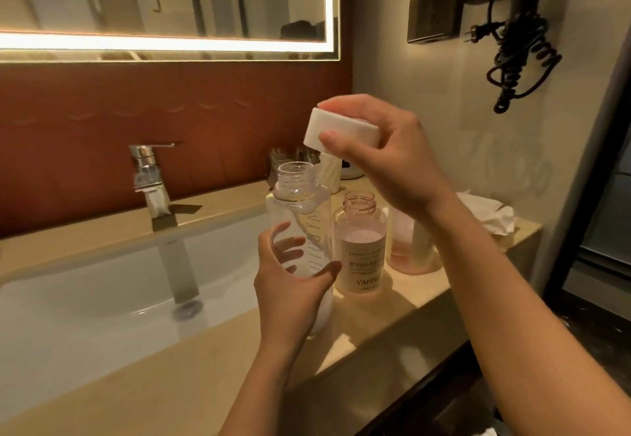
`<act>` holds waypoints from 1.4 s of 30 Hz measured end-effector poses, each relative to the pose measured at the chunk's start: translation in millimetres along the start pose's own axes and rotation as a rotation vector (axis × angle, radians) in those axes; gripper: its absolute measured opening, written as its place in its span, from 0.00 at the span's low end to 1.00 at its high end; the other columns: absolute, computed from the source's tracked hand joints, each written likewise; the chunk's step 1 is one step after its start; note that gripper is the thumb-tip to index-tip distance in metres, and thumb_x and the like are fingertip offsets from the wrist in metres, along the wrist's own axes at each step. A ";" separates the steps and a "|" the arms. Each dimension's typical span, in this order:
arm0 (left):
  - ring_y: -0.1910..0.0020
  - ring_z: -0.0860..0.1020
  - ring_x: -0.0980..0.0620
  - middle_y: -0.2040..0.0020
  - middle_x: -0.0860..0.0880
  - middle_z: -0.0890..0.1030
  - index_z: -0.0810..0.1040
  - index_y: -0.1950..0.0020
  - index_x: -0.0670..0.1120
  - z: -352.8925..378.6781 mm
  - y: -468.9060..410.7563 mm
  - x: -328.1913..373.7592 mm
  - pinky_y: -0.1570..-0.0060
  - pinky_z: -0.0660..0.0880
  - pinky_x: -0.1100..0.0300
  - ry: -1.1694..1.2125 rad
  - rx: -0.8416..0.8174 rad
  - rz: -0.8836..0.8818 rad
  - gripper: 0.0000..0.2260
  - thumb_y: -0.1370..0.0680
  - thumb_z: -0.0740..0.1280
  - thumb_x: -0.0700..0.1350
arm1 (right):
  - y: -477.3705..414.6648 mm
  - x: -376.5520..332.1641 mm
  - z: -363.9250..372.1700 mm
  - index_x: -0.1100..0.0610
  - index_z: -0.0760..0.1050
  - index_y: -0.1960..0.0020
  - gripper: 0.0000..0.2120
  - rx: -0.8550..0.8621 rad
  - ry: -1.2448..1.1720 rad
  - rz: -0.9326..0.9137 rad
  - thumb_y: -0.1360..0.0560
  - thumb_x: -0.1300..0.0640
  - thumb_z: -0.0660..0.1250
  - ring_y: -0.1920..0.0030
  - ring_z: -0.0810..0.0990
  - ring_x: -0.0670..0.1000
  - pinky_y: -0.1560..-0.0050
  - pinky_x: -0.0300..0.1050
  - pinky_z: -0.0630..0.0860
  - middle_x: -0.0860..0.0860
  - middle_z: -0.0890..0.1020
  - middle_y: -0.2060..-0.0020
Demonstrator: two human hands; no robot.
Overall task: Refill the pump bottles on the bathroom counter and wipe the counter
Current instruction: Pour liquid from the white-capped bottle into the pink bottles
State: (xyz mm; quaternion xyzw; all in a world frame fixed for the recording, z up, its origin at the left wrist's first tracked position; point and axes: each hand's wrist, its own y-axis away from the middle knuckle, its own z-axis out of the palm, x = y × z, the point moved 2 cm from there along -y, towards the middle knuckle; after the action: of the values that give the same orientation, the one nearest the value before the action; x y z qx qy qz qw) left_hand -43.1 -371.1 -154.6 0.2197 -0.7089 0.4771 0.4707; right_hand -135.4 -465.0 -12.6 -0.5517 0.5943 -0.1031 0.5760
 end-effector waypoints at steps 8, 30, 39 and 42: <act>0.50 0.73 0.63 0.49 0.65 0.71 0.62 0.36 0.60 1.8 -0.2 0.6 0.54 0.67 0.71 0.017 -0.011 -0.069 0.36 0.35 0.78 0.43 | -15.6 8.1 32.8 0.50 0.74 0.38 0.17 -0.372 0.015 -0.010 0.26 0.51 0.68 0.46 0.77 0.46 0.51 0.39 0.80 0.43 0.76 0.46; 0.49 0.73 0.62 0.49 0.63 0.72 0.62 0.36 0.60 -0.6 0.6 0.8 0.54 0.68 0.72 -0.002 -0.036 -0.058 0.36 0.36 0.79 0.44 | -8.4 -11.5 20.2 0.54 0.73 0.66 0.28 0.133 0.554 -0.216 0.26 0.33 0.48 0.68 0.66 0.41 0.62 0.37 0.59 0.43 0.68 0.73; 0.50 0.72 0.64 0.50 0.65 0.71 0.61 0.37 0.62 2.4 -1.5 -2.2 0.56 0.67 0.71 -0.006 -0.025 -0.080 0.36 0.35 0.79 0.43 | -17.6 -2.9 17.2 0.43 0.64 0.30 0.22 -0.581 0.237 0.047 0.22 0.44 0.60 0.35 0.67 0.40 0.44 0.31 0.65 0.42 0.69 0.31; 0.50 0.72 0.64 0.50 0.65 0.71 0.61 0.38 0.63 2.6 -1.9 -2.9 0.56 0.68 0.70 -0.005 -0.023 -0.081 0.36 0.35 0.79 0.43 | -14.1 -5.1 17.1 0.47 0.67 0.31 0.22 -0.476 0.339 0.041 0.23 0.42 0.57 0.42 0.72 0.41 0.51 0.31 0.69 0.46 0.76 0.37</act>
State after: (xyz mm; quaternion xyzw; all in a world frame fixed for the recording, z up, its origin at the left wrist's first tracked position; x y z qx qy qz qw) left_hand -41.5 -374.6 -156.6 0.2438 -0.7061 0.4489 0.4904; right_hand -115.6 -457.5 -4.4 -0.6341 0.7005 -0.0399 0.3249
